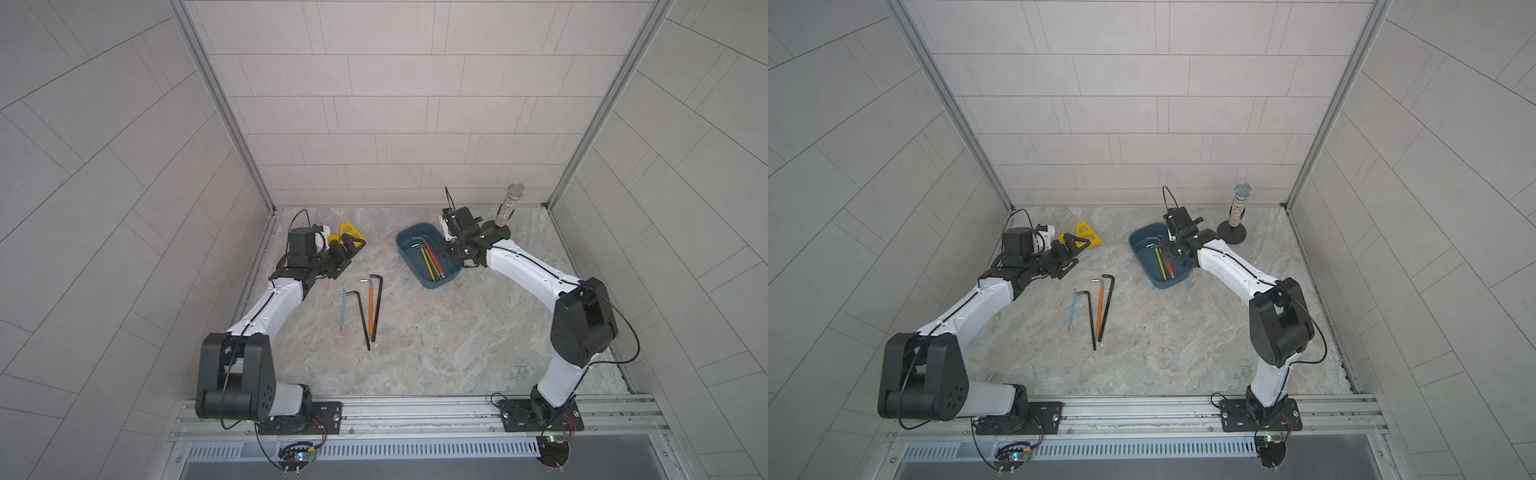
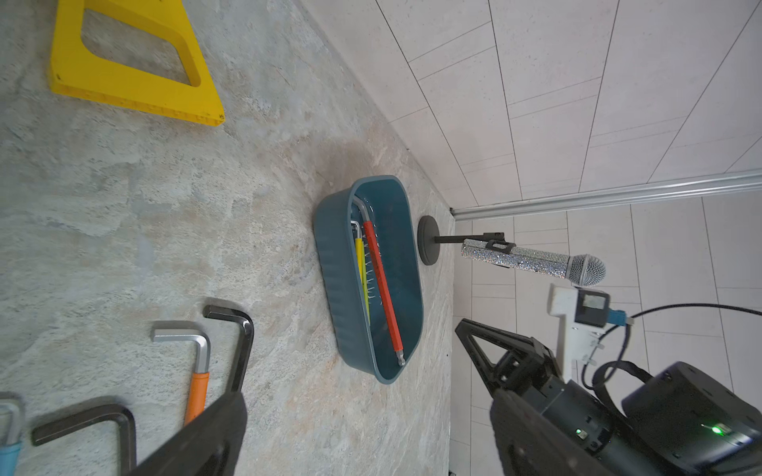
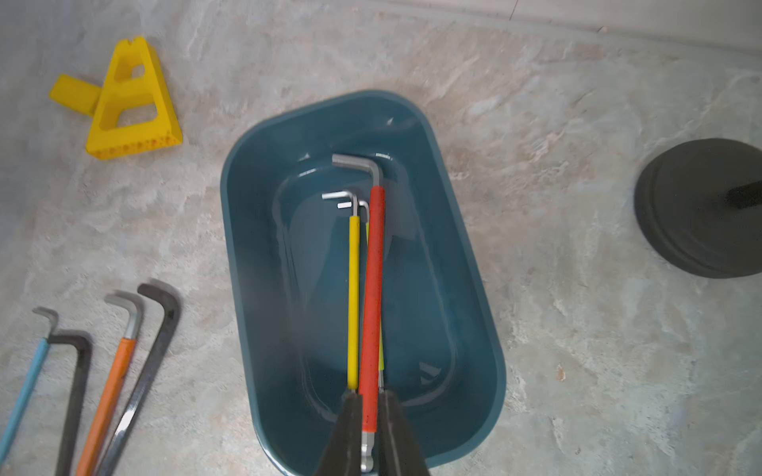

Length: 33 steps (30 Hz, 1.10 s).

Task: Put the hex key on the desktop into the storage box
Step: Adjust the Allen key in the storage box.

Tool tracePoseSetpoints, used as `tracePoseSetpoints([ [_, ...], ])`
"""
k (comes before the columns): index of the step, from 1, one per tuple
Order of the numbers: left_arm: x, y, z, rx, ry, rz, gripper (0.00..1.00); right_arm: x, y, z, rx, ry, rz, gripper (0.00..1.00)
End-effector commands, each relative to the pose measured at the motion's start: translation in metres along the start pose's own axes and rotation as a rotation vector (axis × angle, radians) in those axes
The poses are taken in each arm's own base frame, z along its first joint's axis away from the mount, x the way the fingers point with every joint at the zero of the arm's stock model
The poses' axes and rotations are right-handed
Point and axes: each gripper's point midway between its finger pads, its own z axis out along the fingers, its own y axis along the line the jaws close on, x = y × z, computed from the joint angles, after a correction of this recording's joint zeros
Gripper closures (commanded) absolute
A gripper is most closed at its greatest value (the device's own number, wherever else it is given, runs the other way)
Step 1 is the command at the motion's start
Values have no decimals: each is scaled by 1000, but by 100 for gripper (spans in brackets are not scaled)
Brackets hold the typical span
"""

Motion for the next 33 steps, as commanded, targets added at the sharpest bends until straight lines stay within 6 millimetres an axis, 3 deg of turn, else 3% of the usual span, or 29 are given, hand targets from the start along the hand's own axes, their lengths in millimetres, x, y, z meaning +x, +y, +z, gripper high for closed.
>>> tracePoseSetpoints([
  [1,6,-1,-12,-17,3,65,0,13,25,-13,-80,-11,-26,88],
  [4,5,12,-15,-40,-18,33,0,23,26,-9,-97,-26,-7,86],
  [8,-1,16,-11,30,-9,-60,0,29,12,3,-20,-17,-1,86],
  [15,-3,14,-14,22,-18,-43,0,29,-13,37,89,65,-16,86],
  [27,-3,15,-14,17,-19,-42,0,65,-11,88,79,190,0,87],
  [33,-3,15,-16,18,-22,-39,0,61,-13,88,88,175,3,88],
])
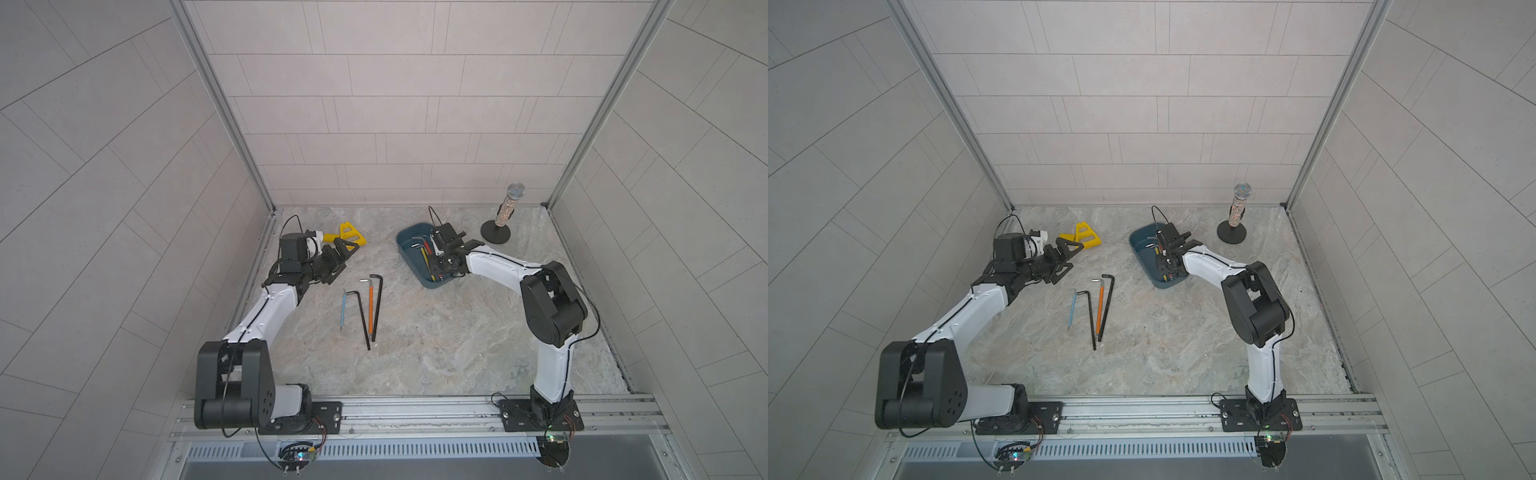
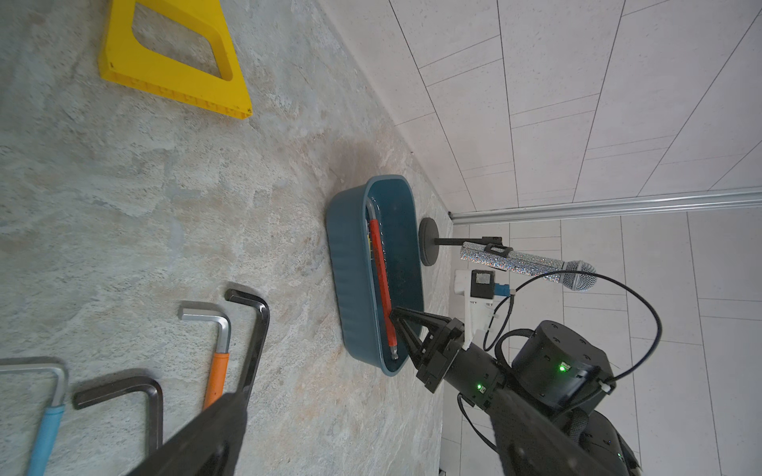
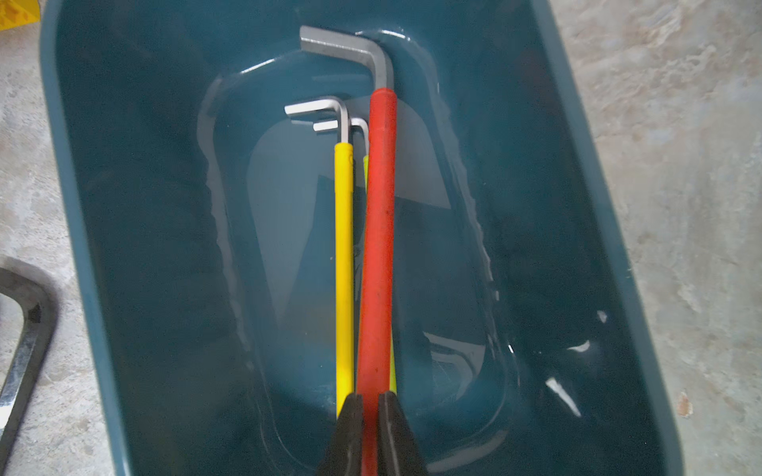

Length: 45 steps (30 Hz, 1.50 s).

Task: Put the hex key on the desktop into the storage box
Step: Adjust the Allen key in the storage box, then pick up the Allen key from the center of the board.

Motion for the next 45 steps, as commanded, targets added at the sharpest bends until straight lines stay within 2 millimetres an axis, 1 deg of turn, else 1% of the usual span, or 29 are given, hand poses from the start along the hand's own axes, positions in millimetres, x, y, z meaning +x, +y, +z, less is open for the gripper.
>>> tracePoseSetpoints([
  [1,0,-4,-3,15,-8,23,0,21,-6,11,33,68,-1,88],
  [4,0,-5,-4,18,-9,26,0,2,-1,-10,2,13,5,87],
  [7,0,-6,-5,18,-13,31,0,-22,10,-46,-64,-78,16,83],
  [9,-1,-8,-7,20,-18,39,0,-38,19,-75,-113,-151,22,74],
  [12,-5,-9,-12,16,-41,53,0,-53,32,-113,-177,-238,16,54],
  [15,-10,-9,-18,6,-70,61,0,-59,39,-141,-205,-290,10,42],
  [16,-12,-9,-20,5,-77,63,0,-60,40,-148,-207,-296,13,40],
  [18,-15,-9,-23,2,-84,70,0,-60,42,-159,-219,-304,34,38],
  [21,-18,-7,-29,-26,-80,96,0,-55,51,-167,-239,-299,55,37],
  [25,-20,0,-40,-82,-102,128,0,-43,64,-168,-212,-272,71,37],
  [26,-21,1,-43,-88,-117,128,0,-39,71,-166,-209,-264,66,37],
  [28,-24,2,-47,-98,-142,132,0,-33,83,-161,-203,-253,55,37],
  [31,-26,3,-51,-103,-158,136,0,-23,99,-150,-177,-227,45,38],
  [37,-23,4,-43,-60,-128,83,0,-6,131,-119,-157,-169,48,38],
  [41,-23,4,-39,-30,-113,42,0,7,149,-93,-139,-119,48,38],
  [45,-24,6,-40,-29,-117,33,0,23,165,-64,-128,-42,43,38],
])
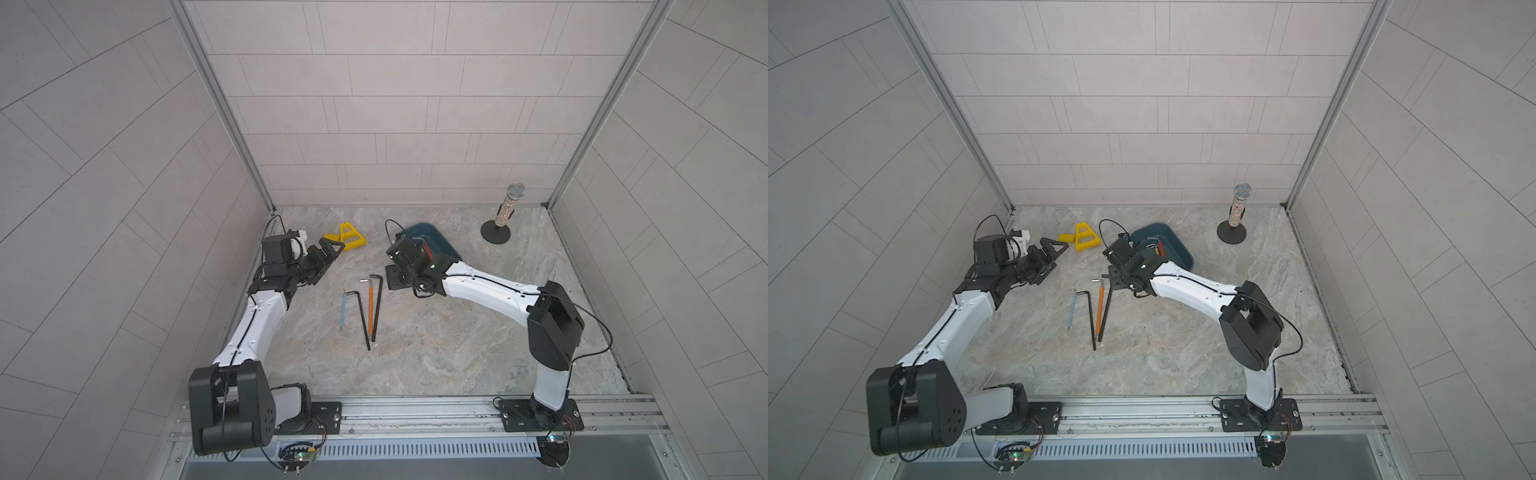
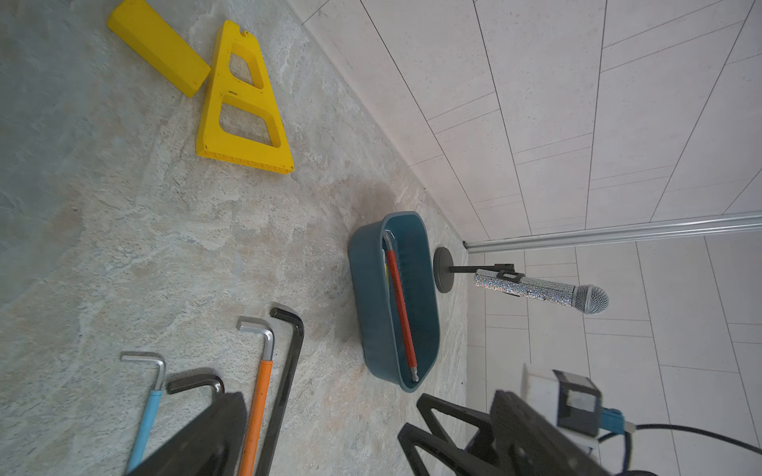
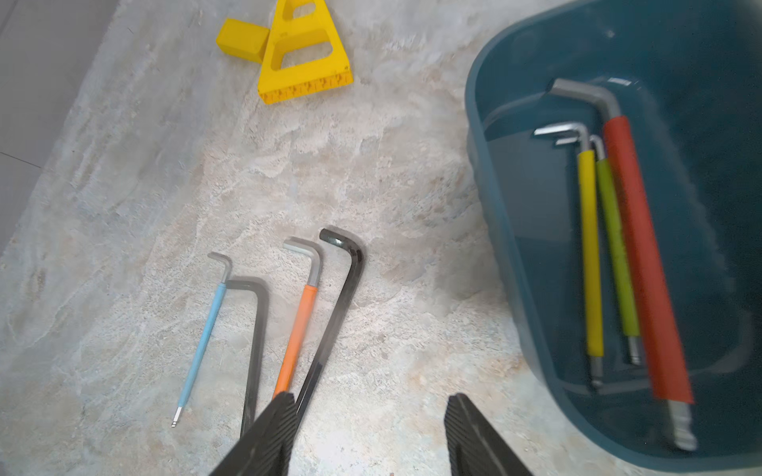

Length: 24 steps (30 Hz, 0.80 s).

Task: Put the hex key on the desktop into the storage box
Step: Pick up the Allen key from the center of the board.

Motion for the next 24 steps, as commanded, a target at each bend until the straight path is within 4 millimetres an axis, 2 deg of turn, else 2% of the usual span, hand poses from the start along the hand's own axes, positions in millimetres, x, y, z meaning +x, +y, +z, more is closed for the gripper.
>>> tracePoseSetpoints([
  [1,-3,-1,-1,26,-8,-5,0,14,4,18,34,58,23,38],
  [9,-4,-2,-3,39,-10,-15,0,35,13,54,69,135,-8,39],
  [24,-8,1,-3,53,-23,-41,0,60,10,93,117,204,0,41],
])
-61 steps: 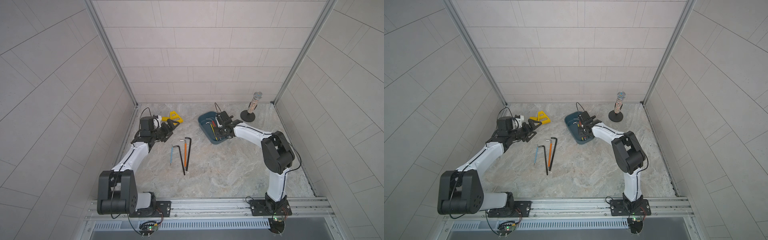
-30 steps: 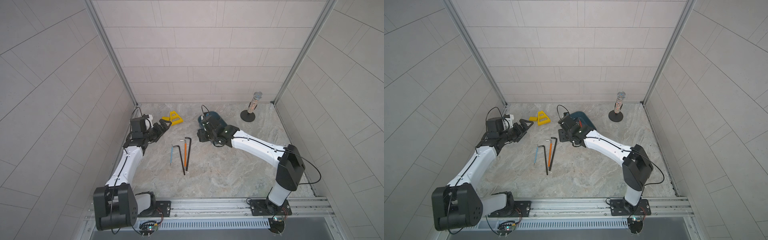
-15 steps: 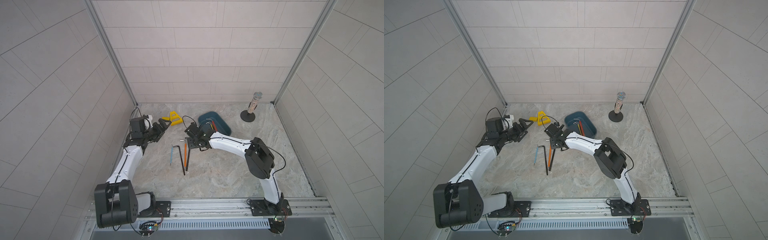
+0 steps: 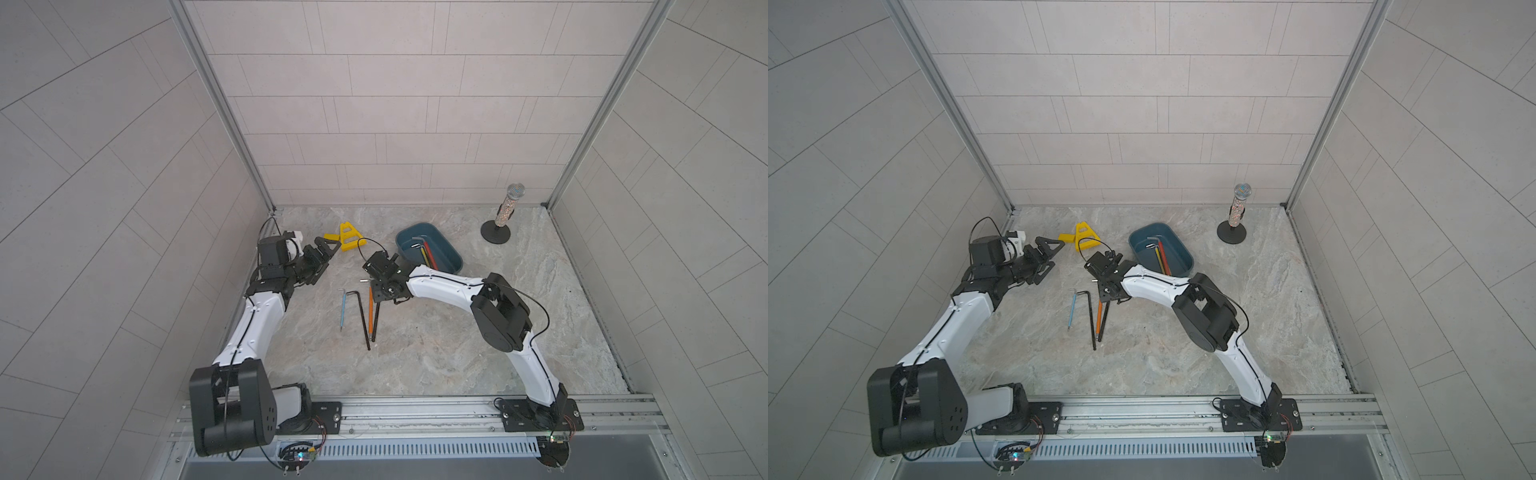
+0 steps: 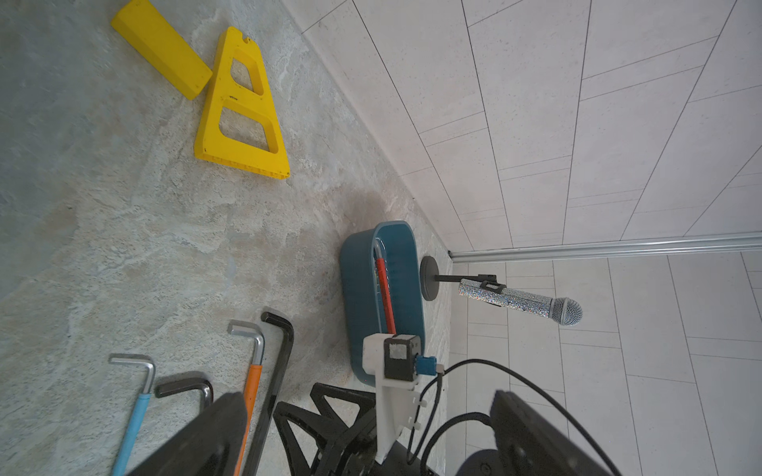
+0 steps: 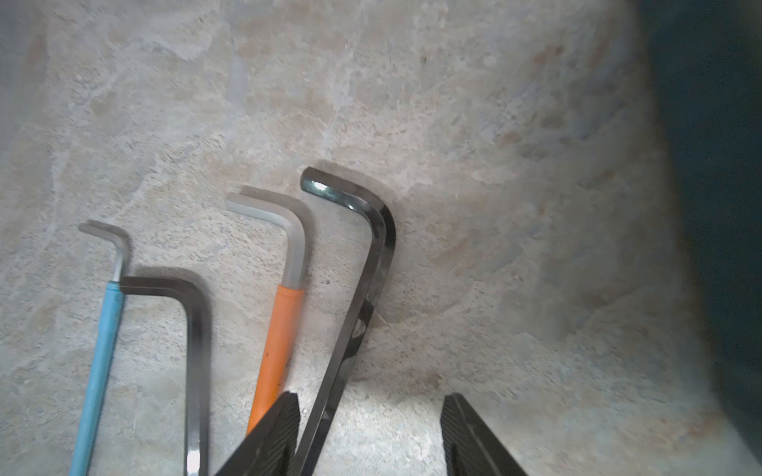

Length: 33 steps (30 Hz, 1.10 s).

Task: Put the hex key on the desktop into the storage box
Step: Pick up the Allen key from the center of the board.

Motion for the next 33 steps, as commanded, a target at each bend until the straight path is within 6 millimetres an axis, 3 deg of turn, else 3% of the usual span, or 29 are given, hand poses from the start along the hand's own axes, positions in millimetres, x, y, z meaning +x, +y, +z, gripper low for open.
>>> tracePoseSetpoints([
  [1,-2,0,0,17,-7,7,0,11,-4,9,41,28,4,41],
  [10,-5,2,-2,15,-14,-1,0,26,-27,23,149,52,-27,43],
  [15,-4,3,-2,16,-13,-3,0,31,-44,17,191,58,-46,44],
  [22,-2,5,2,25,3,-23,0,22,-60,1,198,37,-21,45],
  [33,-1,5,2,27,5,-26,0,6,-34,-28,22,9,111,42],
])
